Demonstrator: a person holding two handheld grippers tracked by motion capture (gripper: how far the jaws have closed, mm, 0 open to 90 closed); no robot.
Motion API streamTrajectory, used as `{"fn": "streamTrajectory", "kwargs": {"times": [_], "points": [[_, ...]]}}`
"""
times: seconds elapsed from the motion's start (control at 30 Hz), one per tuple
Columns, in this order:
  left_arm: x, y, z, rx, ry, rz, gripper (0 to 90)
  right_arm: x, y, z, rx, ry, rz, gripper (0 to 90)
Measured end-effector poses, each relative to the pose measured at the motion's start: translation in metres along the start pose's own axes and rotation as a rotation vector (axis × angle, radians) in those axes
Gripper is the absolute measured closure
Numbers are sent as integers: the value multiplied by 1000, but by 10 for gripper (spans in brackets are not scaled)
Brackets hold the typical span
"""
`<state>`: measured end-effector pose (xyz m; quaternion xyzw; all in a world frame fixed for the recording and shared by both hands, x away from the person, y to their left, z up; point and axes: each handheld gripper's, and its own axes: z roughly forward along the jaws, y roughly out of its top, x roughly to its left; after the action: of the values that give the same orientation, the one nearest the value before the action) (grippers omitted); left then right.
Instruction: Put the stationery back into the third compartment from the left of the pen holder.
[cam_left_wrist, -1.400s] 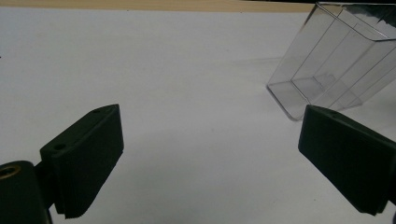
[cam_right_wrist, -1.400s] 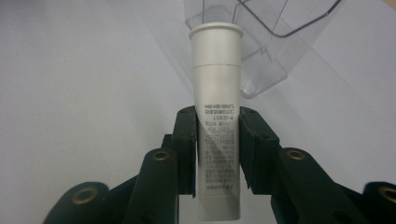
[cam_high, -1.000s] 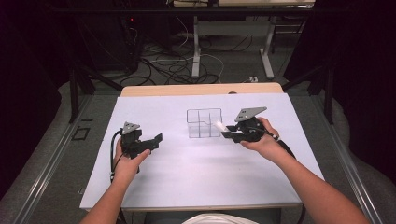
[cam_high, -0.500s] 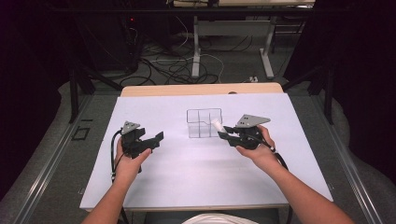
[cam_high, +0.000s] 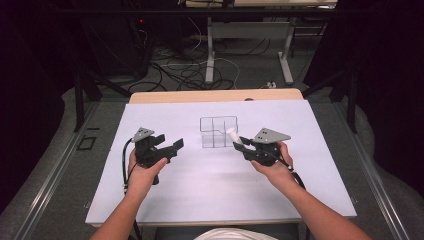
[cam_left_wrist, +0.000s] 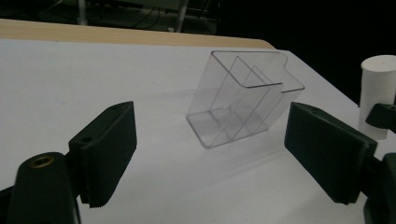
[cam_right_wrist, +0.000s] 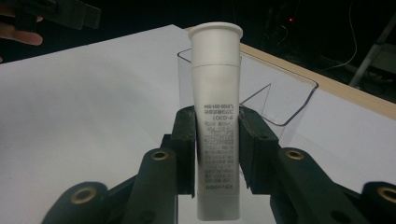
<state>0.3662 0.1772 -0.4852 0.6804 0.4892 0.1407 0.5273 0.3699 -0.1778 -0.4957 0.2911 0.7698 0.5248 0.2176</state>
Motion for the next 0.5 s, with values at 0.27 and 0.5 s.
{"fn": "streamTrajectory", "kwargs": {"times": [0.27, 0.5], "points": [[-26, 10, 7, -4, -97, 22, 270, 3, -1, -1, -6, -7, 8, 698], [-48, 17, 21, 29, -150, 11, 293, 4, -2, 1, -6, -7, 6, 697]]}}
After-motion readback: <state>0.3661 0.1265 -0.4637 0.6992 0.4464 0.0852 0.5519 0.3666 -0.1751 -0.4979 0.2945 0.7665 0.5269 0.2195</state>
